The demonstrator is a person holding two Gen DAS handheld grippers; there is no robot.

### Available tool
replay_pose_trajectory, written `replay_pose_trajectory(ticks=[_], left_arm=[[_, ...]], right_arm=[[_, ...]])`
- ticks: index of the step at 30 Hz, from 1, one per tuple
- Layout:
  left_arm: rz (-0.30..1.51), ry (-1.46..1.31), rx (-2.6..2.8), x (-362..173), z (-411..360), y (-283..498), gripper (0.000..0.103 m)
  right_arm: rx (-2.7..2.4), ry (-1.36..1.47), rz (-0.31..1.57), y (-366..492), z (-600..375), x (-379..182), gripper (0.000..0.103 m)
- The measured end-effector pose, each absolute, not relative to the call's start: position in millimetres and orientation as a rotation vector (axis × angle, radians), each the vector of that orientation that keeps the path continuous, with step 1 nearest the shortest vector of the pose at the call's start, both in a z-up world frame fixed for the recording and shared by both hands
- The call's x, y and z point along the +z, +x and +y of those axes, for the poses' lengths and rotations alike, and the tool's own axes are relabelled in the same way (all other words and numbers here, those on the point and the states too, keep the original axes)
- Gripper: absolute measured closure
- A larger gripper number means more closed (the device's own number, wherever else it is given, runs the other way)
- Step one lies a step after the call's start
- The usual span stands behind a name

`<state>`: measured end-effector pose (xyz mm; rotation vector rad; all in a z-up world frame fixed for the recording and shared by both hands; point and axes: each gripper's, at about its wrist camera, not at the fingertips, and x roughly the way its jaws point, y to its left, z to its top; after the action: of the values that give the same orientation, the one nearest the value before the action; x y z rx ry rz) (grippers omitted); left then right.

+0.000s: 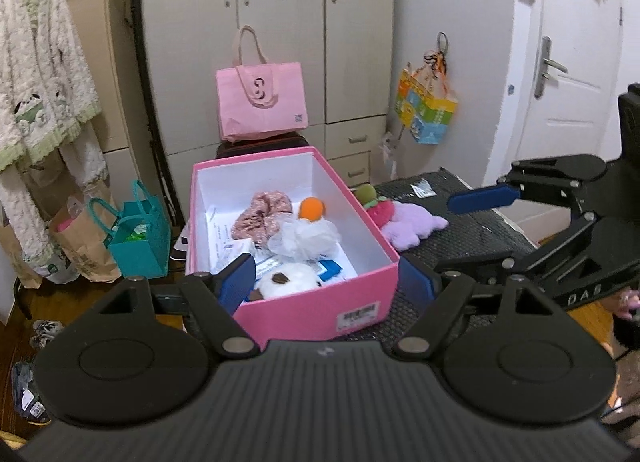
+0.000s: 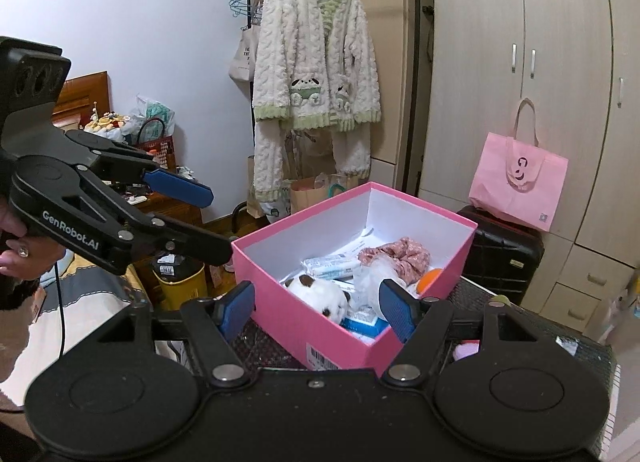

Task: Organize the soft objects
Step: 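Withdraw the left gripper from the pink box, then move both grippers down onto the lavender plush toy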

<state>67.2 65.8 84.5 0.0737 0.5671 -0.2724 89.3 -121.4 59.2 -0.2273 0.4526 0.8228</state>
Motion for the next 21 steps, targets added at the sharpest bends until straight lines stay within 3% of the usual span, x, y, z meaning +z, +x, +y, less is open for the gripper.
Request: replay_pose_trajectory(ticks=[21], left_arm=[[0.594,0.105,-0.461,45.5,-14.3,70.5,0.021]], right_arm=[[0.676,-0.108,0.501,88.7,-220.5,11.1,0.027]])
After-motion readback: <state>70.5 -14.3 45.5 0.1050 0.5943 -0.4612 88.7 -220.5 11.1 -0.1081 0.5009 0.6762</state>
